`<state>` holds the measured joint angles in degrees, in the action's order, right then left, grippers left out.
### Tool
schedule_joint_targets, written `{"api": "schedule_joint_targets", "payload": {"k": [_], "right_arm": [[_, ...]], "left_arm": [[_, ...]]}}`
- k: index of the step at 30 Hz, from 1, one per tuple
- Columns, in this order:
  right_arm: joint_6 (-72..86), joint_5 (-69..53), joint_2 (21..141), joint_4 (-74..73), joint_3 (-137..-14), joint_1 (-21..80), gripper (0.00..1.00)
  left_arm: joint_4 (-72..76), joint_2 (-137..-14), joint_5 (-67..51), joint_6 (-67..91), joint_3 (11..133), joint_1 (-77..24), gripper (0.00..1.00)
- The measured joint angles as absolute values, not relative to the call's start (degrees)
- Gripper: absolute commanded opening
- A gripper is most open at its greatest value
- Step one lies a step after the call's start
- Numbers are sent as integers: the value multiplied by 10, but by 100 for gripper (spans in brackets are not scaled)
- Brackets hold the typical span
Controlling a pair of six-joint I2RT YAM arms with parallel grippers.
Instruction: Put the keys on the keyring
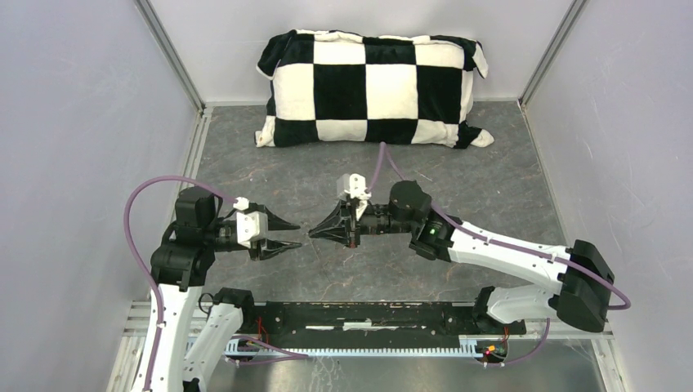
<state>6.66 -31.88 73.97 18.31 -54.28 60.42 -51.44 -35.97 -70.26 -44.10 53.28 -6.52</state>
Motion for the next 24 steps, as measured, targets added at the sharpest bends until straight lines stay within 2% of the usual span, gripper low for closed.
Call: {"api": "schedule_joint_targets", "payload": {"k": [8, 15, 24], "right_arm": [[199, -270, 719, 432, -420, 604, 0], [248, -229, 722, 538, -392, 606, 0], [264, -183, 750, 609, -384, 631, 0]], "left_arm": [[-518, -362, -702, -397, 522, -65, 43], [-443, -360, -721, -293, 492, -65, 44], [-407, -364, -776, -283, 484, -65, 43]]}}
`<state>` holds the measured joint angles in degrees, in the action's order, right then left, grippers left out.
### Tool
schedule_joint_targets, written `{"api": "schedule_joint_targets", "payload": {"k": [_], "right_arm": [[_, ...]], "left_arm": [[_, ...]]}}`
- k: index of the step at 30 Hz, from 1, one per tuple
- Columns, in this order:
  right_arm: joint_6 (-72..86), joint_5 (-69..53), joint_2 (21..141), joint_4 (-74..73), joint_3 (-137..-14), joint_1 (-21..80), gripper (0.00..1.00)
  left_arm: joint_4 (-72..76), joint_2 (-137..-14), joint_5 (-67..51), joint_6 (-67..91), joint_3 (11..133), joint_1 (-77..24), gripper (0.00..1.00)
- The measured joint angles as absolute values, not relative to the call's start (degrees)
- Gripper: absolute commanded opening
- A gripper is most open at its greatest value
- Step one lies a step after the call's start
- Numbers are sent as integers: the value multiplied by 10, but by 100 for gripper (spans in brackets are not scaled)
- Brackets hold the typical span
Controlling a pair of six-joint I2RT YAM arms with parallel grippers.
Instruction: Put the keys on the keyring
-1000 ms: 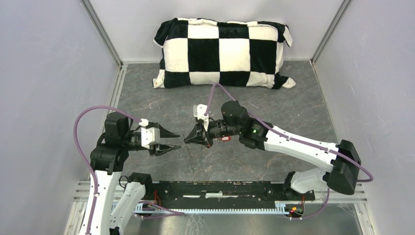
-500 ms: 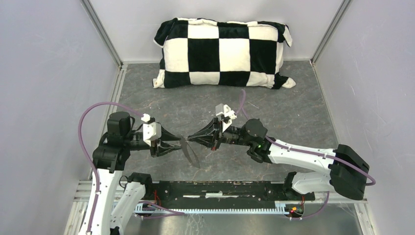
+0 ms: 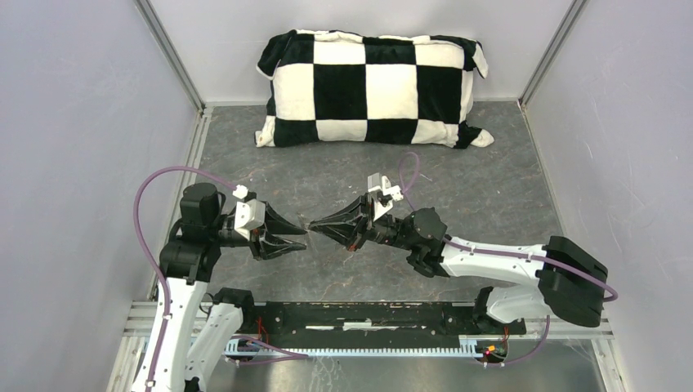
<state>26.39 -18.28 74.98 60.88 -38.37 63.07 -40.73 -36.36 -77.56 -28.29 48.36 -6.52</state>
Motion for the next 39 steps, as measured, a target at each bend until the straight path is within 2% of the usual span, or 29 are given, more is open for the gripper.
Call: {"api": "schedule_joint_targets", "payload": {"k": [16, 22, 25, 29, 34, 36, 39], "right_arm": [[272, -164, 786, 638, -380, 654, 1], [272, -164, 787, 639, -378, 655, 0], [271, -164, 787, 641, -371, 656, 0], [270, -164, 787, 642, -364, 656, 0], [267, -164, 787, 655, -357, 656, 1], [266, -164, 786, 654, -357, 656, 8], [260, -167, 778, 638, -356, 656, 26]], "left_arm": [[-401, -375, -796, -283, 484, -65, 40], [-401, -375, -795, -283, 486, -65, 24], [-401, -375, -793, -283, 488, -65, 20], [-402, -375, -785, -283, 489, -65, 2], [-403, -375, -783, -282, 489, -66, 2], [-406, -375, -784, -284, 489, -66, 2], [-422, -373, -783, -306, 489, -69, 2]]}}
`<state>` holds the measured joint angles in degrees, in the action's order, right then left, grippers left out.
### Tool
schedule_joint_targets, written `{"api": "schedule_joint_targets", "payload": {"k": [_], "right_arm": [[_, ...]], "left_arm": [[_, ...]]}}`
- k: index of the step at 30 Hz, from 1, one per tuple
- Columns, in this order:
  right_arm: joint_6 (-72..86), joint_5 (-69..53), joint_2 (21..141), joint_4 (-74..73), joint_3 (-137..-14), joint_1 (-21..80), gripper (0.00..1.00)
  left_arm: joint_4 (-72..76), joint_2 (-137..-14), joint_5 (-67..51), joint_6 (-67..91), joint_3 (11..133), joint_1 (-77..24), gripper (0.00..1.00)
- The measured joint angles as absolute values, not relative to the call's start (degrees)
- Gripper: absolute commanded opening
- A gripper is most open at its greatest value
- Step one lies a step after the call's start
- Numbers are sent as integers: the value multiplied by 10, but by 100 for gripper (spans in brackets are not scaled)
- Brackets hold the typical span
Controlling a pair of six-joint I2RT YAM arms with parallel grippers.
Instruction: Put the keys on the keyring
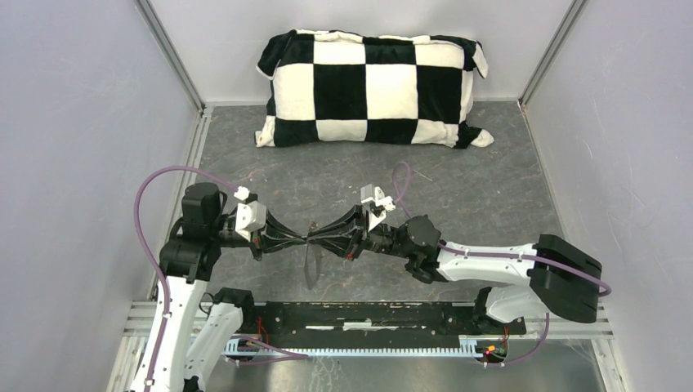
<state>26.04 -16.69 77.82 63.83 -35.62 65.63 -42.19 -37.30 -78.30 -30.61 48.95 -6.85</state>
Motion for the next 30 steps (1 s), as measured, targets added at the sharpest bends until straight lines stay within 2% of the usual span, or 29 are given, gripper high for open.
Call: {"api": "schedule_joint_targets", "payload": {"k": [3, 10, 14, 18, 30], "right_arm": [[245, -186, 757, 596, -357, 648, 36], [138, -255, 726, 383, -449, 627, 49], [59, -288, 730, 250, -533, 627, 49], [5, -300, 732, 185, -559, 628, 48], [-66, -304, 761, 109, -572, 653, 42]], "left_arm": [[-449, -370, -774, -346, 493, -68, 2], [-528, -362, -743, -480, 500, -68, 2], [-547, -357, -730, -528, 500, -68, 2], [-555, -356, -721, -560, 500, -68, 2], [-561, -333, -720, -596, 500, -68, 2]]}}
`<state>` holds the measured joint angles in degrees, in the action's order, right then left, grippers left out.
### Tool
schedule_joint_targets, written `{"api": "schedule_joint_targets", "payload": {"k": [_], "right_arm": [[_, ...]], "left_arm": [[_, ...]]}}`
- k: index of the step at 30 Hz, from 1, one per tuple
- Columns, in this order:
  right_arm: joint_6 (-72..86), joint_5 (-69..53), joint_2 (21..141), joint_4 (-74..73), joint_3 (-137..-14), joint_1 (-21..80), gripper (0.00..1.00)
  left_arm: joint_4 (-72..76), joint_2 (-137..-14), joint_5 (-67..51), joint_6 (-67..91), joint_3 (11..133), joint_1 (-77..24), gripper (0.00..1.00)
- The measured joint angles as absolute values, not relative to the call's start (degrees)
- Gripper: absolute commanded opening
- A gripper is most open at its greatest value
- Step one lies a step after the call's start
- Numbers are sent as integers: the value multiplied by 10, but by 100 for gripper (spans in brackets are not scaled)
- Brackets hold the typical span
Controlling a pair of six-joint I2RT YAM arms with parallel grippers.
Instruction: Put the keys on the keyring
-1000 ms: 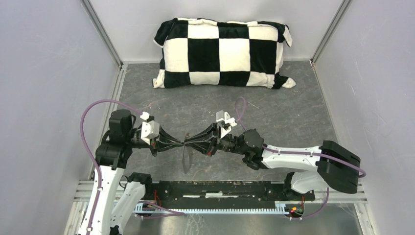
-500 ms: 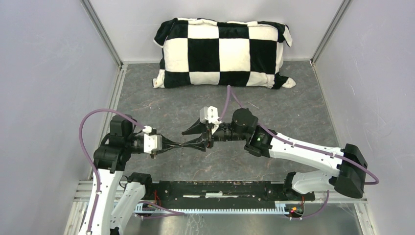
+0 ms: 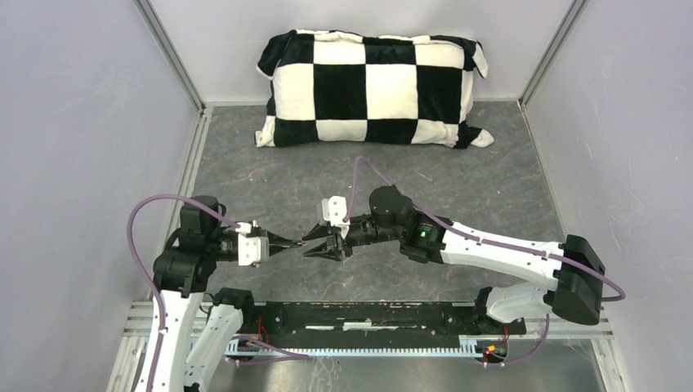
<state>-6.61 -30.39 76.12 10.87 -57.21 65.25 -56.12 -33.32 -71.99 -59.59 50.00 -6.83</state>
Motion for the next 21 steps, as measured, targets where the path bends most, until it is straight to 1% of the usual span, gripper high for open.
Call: {"api": "schedule_joint_targets", "payload": {"k": [2, 4, 10, 14, 21], "right_arm": [[-70, -304, 761, 109, -572, 654, 44], [-74, -299, 757, 110, -571, 655, 47], [-78, -276, 686, 133, -515, 655, 47], [-76, -268, 661, 161, -487, 655, 47], [-74, -267, 665, 175, -475, 659, 45]], "left_arm": [[-563, -329, -719, -607, 500, -68, 2], [-578, -323, -719, -655, 500, -68, 2], [-681, -303, -702, -904, 500, -68, 2], [-720, -286, -690, -1031, 490, -68, 2], [-747, -263, -679, -1140, 475, -68, 2]]}}
